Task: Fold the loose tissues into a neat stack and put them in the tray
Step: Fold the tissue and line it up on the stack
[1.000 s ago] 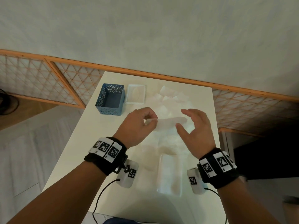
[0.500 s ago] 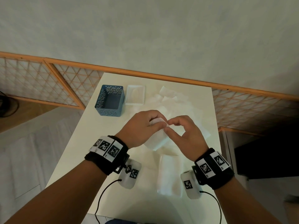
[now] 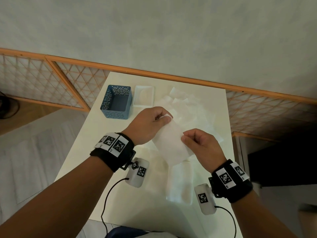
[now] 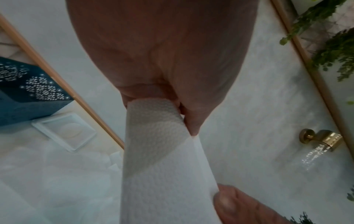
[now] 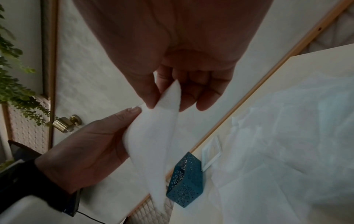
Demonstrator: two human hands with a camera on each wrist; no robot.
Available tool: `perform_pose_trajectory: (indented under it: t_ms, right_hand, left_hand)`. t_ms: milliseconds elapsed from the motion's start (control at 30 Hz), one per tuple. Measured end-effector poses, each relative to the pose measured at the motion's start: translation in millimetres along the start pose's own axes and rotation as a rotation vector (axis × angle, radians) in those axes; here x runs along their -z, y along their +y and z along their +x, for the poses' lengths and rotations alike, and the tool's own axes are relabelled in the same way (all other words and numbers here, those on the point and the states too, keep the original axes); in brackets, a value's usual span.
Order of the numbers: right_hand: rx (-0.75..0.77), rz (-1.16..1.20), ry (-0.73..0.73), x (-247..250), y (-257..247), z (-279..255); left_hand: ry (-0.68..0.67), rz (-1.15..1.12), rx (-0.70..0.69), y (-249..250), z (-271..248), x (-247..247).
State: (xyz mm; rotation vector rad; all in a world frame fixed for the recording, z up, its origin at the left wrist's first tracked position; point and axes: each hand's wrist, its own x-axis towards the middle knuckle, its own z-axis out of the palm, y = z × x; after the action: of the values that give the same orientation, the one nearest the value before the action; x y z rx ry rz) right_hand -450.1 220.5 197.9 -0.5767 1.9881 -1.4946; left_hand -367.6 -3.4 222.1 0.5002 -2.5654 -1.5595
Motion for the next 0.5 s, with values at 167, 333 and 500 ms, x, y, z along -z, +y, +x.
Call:
perform_pose_trajectory:
  t_ms: [167, 333, 500]
  right_hand:
    - [0.001, -0.061, 0.094, -0.6, 19.8, -13.8]
    - [0.019, -0.263, 0.188, -9.8, 45.1, -22.6]
    - [0.167, -0.545, 0.08, -21.0, 67.4, -33.6]
  left_hand:
    - [0.186, 0.052, 0.123, -23.5, -4.0, -14.2]
    - [0.13, 0.031, 0.473, -26.4, -22.1, -49.4]
    - [-0.085, -0.236, 0.647, -29.1, -32.0, -84.2]
